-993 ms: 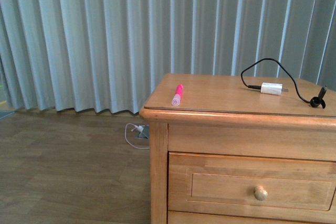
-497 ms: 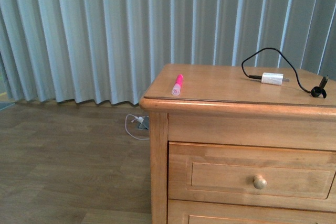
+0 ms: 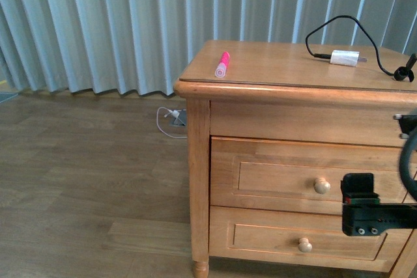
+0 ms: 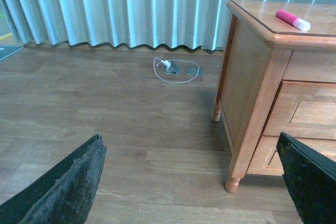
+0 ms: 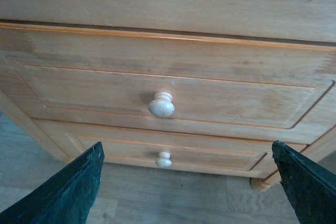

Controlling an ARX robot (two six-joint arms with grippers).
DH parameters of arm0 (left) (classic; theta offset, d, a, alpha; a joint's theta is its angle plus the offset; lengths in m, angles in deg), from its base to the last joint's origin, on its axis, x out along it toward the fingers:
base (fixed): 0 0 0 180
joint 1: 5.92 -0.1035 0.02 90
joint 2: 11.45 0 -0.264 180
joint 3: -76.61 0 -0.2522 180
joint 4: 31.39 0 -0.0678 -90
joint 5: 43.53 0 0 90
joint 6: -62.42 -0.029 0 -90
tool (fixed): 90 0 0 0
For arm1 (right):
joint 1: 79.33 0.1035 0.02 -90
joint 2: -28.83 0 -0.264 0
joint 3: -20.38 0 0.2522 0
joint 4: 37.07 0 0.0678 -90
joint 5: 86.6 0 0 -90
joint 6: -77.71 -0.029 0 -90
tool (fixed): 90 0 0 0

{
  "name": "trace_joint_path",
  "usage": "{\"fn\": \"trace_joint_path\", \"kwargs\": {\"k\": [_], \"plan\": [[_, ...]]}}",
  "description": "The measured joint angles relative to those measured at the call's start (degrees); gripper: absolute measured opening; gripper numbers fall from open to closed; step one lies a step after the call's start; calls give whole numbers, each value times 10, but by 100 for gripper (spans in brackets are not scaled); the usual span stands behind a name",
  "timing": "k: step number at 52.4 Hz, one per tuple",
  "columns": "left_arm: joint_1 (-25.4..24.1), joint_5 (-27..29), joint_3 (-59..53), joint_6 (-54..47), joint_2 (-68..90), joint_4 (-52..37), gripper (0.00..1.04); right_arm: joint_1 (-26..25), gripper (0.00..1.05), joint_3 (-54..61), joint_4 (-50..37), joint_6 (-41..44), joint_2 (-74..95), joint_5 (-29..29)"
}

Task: Place pink marker in drawer with both arms

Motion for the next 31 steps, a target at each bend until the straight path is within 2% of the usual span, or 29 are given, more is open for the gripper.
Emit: {"fn": "trace_joint_path", "kwargs": {"k": [13,31], "plan": [[0,0,0,0,0,0,99,-9,96,-97,-14,5,131,5],[0,0,0,0,0,0,99,2,96,-168,2,-6,193,3]]}}
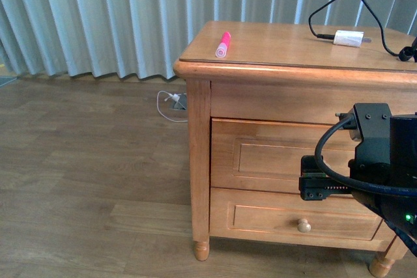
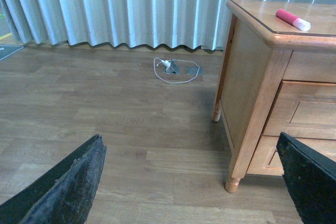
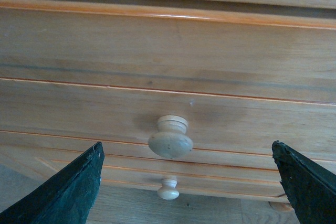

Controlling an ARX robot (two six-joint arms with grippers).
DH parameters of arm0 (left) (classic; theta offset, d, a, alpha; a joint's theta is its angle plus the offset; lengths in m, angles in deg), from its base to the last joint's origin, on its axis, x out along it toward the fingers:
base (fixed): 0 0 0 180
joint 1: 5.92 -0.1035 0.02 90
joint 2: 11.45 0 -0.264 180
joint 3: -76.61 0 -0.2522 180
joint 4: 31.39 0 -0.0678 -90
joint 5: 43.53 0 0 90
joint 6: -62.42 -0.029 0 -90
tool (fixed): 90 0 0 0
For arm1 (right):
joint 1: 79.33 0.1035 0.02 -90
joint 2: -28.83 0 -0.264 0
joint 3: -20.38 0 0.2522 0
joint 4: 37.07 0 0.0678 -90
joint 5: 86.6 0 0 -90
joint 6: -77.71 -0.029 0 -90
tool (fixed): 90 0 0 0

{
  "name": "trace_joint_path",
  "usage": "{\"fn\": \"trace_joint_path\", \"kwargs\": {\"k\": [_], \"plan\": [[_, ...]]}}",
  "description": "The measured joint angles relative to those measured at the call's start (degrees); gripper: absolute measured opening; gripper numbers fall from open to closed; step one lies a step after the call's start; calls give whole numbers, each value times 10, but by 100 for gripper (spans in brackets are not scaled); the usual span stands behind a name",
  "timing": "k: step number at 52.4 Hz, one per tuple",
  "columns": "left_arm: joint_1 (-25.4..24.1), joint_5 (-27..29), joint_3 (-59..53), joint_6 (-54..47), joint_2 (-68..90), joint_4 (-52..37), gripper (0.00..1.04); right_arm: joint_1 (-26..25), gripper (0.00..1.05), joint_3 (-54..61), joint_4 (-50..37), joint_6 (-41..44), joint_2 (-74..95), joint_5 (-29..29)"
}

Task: Place pink marker in drawer with both arms

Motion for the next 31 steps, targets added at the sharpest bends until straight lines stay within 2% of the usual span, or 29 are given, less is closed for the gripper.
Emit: {"fn": "trace_joint_path", "kwargs": {"k": [31], "plan": [[0,0,0,0,0,0,99,21,96,-61,-3,-19,58,33]]}}
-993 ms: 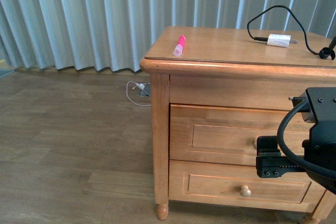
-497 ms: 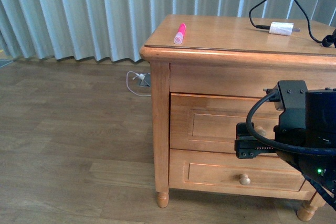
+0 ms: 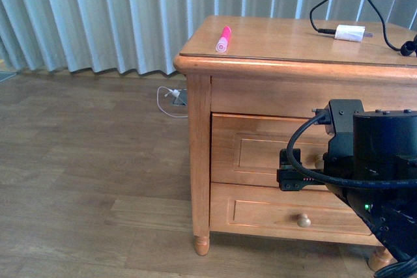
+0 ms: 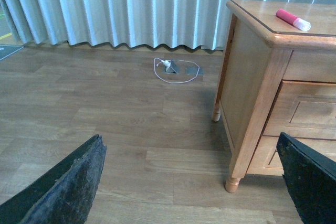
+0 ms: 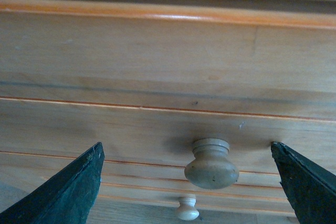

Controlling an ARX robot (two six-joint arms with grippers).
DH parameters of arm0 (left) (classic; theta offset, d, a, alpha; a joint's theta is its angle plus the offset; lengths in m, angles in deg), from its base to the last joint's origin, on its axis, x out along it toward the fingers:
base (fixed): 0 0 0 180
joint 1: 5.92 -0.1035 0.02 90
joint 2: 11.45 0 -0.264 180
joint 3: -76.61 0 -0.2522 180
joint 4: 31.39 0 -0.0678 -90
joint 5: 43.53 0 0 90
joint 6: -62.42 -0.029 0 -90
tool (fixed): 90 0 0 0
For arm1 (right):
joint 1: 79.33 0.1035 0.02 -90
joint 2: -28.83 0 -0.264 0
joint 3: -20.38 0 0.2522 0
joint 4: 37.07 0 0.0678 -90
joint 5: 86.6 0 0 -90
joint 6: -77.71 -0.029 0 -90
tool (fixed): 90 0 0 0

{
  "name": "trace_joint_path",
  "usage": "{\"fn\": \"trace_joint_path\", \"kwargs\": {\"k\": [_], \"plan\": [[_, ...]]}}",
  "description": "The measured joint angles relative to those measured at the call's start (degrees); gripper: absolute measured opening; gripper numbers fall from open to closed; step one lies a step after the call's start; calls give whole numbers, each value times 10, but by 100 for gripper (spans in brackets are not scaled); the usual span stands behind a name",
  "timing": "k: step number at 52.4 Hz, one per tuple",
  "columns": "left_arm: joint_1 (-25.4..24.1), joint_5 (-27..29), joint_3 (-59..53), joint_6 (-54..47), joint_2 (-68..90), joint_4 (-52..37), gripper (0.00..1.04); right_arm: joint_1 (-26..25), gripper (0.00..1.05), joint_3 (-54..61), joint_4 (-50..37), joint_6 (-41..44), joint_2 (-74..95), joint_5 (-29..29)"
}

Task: Place pink marker in drawer with both arms

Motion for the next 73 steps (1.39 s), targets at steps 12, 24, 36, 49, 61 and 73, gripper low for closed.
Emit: {"fn": "trace_joint_path", "kwargs": {"k": [12,24,36,49,61,73], "plan": [[0,0,0,0,0,0,99,-5,96,-10,6,-1,15,3],[0,0,0,0,0,0,99,-12,96,-10,-5,-22,17,14],[0,0,0,0,0,0,99,-12,96,-9,-10,-30,17,18],[0,0,0,0,0,0,99,-12,64,-9,-13,-29,17,20],[0,0,0,0,0,0,99,-13,25,-9,-12,-30,17,20],[0,0,0,0,0,0,99,-15,23,-4,-6,-36,14,16]]}}
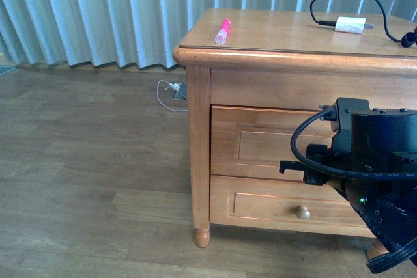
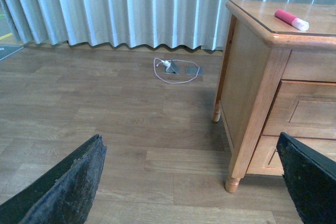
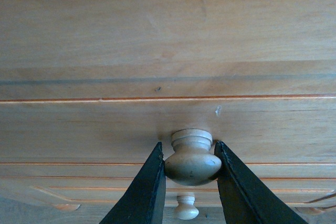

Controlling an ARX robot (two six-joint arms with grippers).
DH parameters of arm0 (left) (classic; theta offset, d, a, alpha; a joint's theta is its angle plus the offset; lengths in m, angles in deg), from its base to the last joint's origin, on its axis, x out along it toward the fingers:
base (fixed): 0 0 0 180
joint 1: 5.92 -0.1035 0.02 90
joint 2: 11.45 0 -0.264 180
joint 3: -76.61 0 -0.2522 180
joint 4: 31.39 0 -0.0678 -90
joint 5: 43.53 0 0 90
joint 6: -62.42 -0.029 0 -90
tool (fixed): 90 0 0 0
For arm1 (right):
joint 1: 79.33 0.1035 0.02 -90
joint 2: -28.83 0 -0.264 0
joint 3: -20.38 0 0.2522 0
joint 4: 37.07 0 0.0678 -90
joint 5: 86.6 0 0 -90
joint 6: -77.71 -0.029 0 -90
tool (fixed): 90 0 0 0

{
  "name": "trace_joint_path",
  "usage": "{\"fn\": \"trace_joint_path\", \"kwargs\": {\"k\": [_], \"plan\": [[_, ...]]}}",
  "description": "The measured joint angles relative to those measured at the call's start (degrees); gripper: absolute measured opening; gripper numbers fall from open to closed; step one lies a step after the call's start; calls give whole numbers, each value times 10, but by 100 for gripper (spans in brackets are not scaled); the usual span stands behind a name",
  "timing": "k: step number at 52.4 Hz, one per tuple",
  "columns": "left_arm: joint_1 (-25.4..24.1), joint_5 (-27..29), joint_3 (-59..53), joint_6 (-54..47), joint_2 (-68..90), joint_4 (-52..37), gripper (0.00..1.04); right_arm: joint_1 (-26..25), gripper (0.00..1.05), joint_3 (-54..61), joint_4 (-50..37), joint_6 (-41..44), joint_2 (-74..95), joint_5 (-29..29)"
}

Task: Place pink marker in drawer with both arms

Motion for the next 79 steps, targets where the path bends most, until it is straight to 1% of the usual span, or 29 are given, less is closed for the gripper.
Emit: {"fn": "trace_joint_path", "kwargs": {"k": [6,12,18,24,32,33,35,36,37,40,44,45,48,52,59,62,65,66,70,76,79], "plan": [[0,0,0,0,0,0,99,-3,23,19,1,-7,-14,-10],[0,0,0,0,0,0,99,-3,23,66,-2,-16,-45,-22],[0,0,0,0,0,0,99,1,23,161,-23,-25,-101,-41],[0,0,0,0,0,0,99,0,22,265,-42,-29,-165,-74],[0,0,0,0,0,0,99,-2,20,351,-56,-29,-228,-97],[0,0,0,0,0,0,99,-2,18,361,-59,-28,-235,-87],[0,0,0,0,0,0,99,-9,9,377,-69,-28,-248,-68],[0,0,0,0,0,0,99,-14,4,383,-78,-28,-250,-66],[0,0,0,0,0,0,99,-17,1,387,-84,-28,-250,-66],[0,0,0,0,0,0,99,-17,11,398,-93,-25,-253,-68],[0,0,0,0,0,0,99,-15,25,411,-80,-26,-278,-74],[0,0,0,0,0,0,99,-15,27,412,-77,-26,-284,-75],[0,0,0,0,0,0,99,-17,38,419,-46,-26,-327,-83],[0,0,0,0,0,0,99,-25,49,423,-3,-26,-385,-95],[0,0,0,0,0,0,99,-53,71,425,121,-26,-535,-125],[0,0,0,0,0,0,99,-70,86,422,210,-24,-635,-153],[0,0,0,0,0,0,99,-84,96,415,275,-21,-705,-170],[0,0,0,0,0,0,99,-88,98,412,296,-20,-727,-177],[0,0,0,0,0,0,99,-101,96,398,369,-15,-803,-199],[0,0,0,0,0,0,99,-116,96,379,483,-11,-920,-235],[0,0,0,0,0,0,99,-120,96,375,525,-11,-963,-249]]}}
